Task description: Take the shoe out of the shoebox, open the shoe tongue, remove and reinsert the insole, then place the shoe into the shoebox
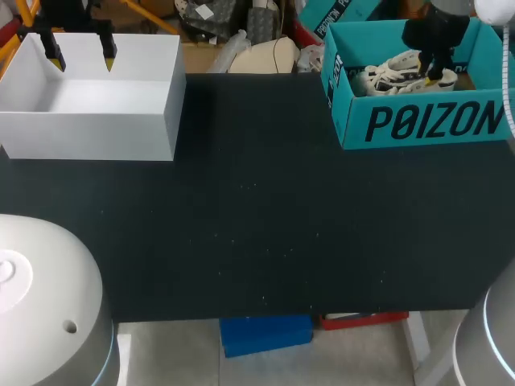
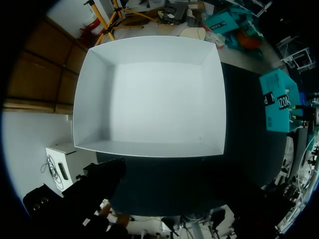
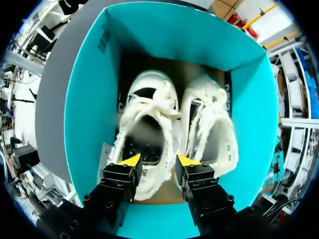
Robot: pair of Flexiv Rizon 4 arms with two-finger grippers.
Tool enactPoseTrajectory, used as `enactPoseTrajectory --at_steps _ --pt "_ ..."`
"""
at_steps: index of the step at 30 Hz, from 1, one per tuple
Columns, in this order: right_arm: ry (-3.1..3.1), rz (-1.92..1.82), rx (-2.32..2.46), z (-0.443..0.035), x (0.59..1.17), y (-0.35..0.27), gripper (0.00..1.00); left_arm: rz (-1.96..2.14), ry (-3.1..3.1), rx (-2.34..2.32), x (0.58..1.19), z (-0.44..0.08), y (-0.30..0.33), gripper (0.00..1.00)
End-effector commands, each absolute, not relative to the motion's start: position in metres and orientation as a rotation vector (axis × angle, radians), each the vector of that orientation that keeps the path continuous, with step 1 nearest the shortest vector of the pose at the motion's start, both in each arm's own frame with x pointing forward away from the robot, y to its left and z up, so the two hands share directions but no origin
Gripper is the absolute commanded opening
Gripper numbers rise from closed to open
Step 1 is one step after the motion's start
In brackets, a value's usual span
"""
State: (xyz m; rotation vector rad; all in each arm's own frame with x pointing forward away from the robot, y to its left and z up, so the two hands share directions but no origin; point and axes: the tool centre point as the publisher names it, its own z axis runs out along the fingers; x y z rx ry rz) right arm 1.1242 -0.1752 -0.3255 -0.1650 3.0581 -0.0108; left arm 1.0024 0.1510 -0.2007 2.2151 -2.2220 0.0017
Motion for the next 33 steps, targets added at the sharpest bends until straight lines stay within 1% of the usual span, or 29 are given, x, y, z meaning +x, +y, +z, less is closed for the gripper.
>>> enactPoseTrajectory --at_steps 1,7,10,12,16,21,24,30,31,32,33 --pt "3.078 -0.009 -0.149 -0.343 1.138 -0.177 0.39 -0.002 -2.221 2.218 1.002 -0.200 0.150 1.00" --pt "3.077 -0.013 -0.111 -0.363 1.145 -0.179 0.39 -0.002 -2.221 2.218 1.002 -0.200 0.150 1.00" --pt "3.084 -0.009 -0.095 -0.373 1.147 -0.179 0.35 -0.002 -2.221 2.218 1.002 -0.200 0.150 1.00" --pt "3.092 -0.010 -0.104 -0.378 1.146 -0.179 0.38 -0.002 -2.221 2.218 1.002 -0.200 0.150 1.00" --pt "3.104 -0.008 -0.112 -0.389 1.141 -0.179 0.39 -0.002 -2.221 2.218 1.002 -0.200 0.150 1.00" --pt "3.131 -0.018 -0.101 -0.403 1.140 -0.182 0.38 -0.002 -2.221 2.218 1.002 -0.200 0.150 1.00" --pt "3.140 -0.025 -0.100 -0.407 1.139 -0.182 0.36 -0.002 -2.221 2.218 1.002 -0.200 0.150 1.00" --pt "3.139 -0.033 -0.084 -0.412 1.141 -0.182 0.35 -0.002 -2.221 2.218 1.002 -0.200 0.150 1.00" --pt "3.138 -0.040 -0.091 -0.412 1.141 -0.181 0.28 -0.002 -2.221 2.218 1.002 -0.200 0.150 1.00" --pt "3.138 -0.042 -0.093 -0.412 1.141 -0.181 0.16 -0.002 -2.221 2.218 1.002 -0.200 0.150 1.00" --pt "3.141 -0.054 -0.090 -0.412 1.141 -0.181 0.00 -0.002 -2.221 2.218 1.002 -0.200 0.150 1.00"
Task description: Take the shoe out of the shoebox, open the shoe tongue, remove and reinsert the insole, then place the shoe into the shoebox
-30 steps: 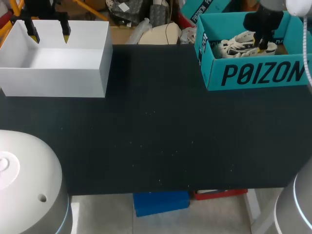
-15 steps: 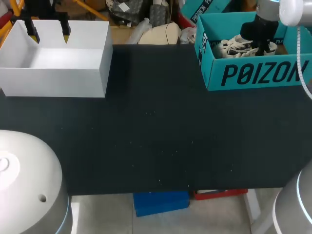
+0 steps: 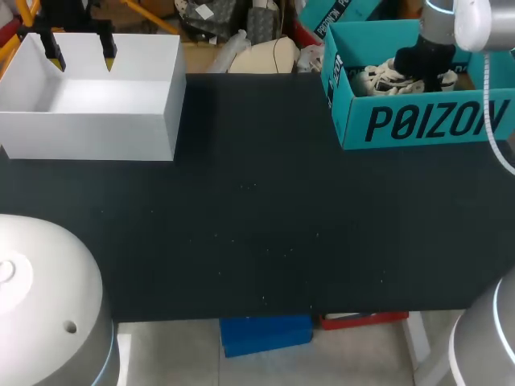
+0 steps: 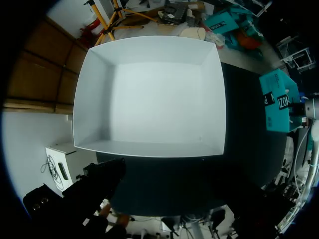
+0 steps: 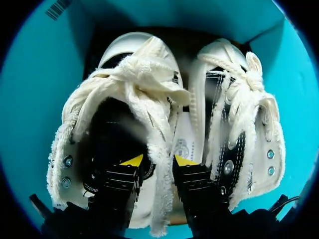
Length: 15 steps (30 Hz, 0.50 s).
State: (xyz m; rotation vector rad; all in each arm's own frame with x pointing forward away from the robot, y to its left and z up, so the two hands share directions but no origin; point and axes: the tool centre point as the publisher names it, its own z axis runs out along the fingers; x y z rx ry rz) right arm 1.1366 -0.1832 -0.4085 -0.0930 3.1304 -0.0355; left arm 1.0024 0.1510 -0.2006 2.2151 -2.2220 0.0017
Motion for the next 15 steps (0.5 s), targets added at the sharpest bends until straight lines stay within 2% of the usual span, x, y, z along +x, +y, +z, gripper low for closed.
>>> enactPoseTrajectory --at_steps 1,7,15 --pt "3.141 -0.073 -0.086 -0.412 1.141 -0.181 0.00 -0.002 -2.221 2.218 1.002 -0.200 0.150 1.00" --pt "3.121 -0.099 -0.058 -0.386 1.138 -0.186 0.00 -0.002 -2.221 2.218 1.002 -0.200 0.150 1.00" --pt "3.080 -0.095 -0.001 -0.302 1.137 -0.181 0.00 -0.002 -2.221 2.218 1.002 -0.200 0.150 1.00"
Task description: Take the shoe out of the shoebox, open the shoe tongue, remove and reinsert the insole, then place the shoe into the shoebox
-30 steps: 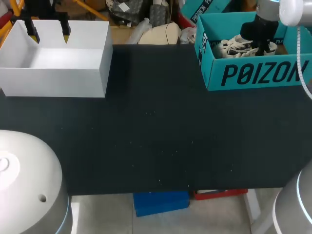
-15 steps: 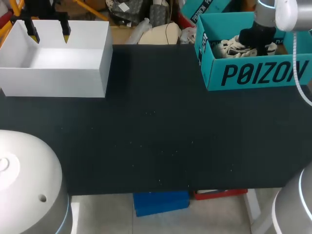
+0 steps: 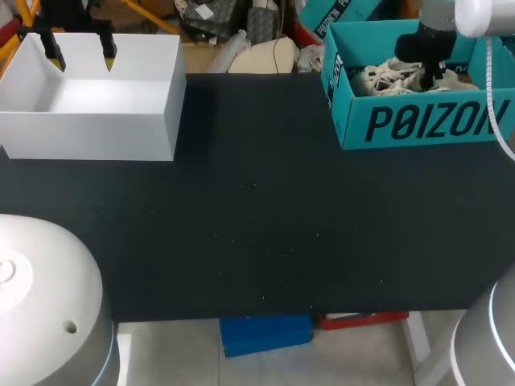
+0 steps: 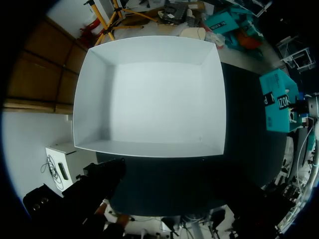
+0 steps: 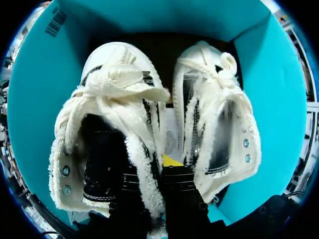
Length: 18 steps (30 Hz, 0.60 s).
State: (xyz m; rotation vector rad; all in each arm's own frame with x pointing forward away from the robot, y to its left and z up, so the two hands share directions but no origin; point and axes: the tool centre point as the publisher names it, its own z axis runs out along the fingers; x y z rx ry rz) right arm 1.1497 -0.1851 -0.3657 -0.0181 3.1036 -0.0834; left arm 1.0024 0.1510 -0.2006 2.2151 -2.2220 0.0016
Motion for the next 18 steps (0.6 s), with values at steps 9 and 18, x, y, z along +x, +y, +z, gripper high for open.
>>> enactPoseTrajectory --at_steps 9,18 --pt "2.967 -0.194 0.034 -0.193 1.122 -0.158 0.00 -0.002 -2.221 2.218 1.002 -0.200 0.150 1.00" --pt "2.876 -0.290 0.083 -0.122 1.059 -0.082 0.00 -0.002 -2.221 2.218 1.002 -0.200 0.150 1.00"
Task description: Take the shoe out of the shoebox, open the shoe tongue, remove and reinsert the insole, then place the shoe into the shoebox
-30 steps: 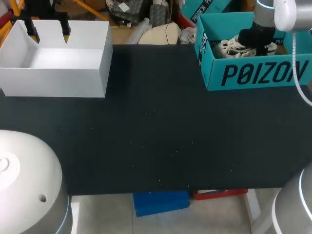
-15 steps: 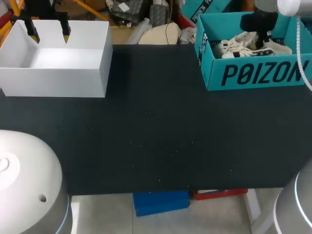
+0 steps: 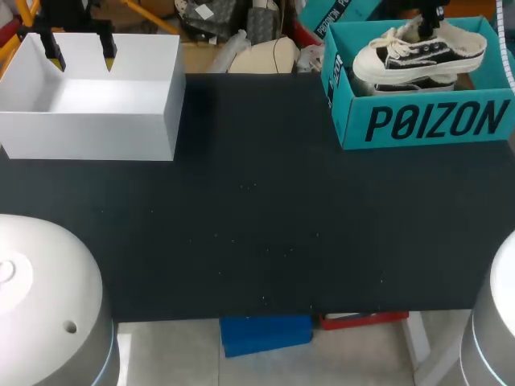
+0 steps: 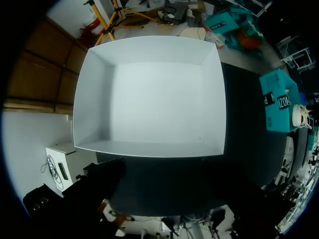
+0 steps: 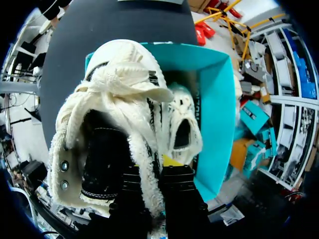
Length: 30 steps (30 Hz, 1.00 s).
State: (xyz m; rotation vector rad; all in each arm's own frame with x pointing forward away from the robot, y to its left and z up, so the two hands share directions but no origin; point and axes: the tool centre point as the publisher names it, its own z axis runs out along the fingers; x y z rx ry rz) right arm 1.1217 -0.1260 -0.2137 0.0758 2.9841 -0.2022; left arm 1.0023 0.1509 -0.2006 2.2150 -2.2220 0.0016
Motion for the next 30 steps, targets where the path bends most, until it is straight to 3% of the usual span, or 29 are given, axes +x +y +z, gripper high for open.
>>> enactPoseTrajectory --at_steps 1,8,15,23,30 --pt "2.866 -0.285 0.091 -0.119 1.051 -0.071 0.00 -0.002 -2.221 2.218 1.002 -0.200 0.150 1.00" --pt "2.849 -0.251 0.120 -0.124 0.994 0.017 0.00 -0.002 -2.221 2.218 1.002 -0.200 0.150 1.00" --pt "2.903 -0.179 0.095 -0.166 0.955 0.090 0.00 -0.002 -2.221 2.218 1.002 -0.200 0.150 1.00" --pt "2.957 -0.060 0.138 -0.221 0.930 0.128 0.00 -0.002 -2.221 2.218 1.002 -0.200 0.150 1.00" --pt "2.957 -0.060 0.138 -0.221 0.930 0.128 0.00 -0.002 -2.221 2.218 1.002 -0.200 0.150 1.00"
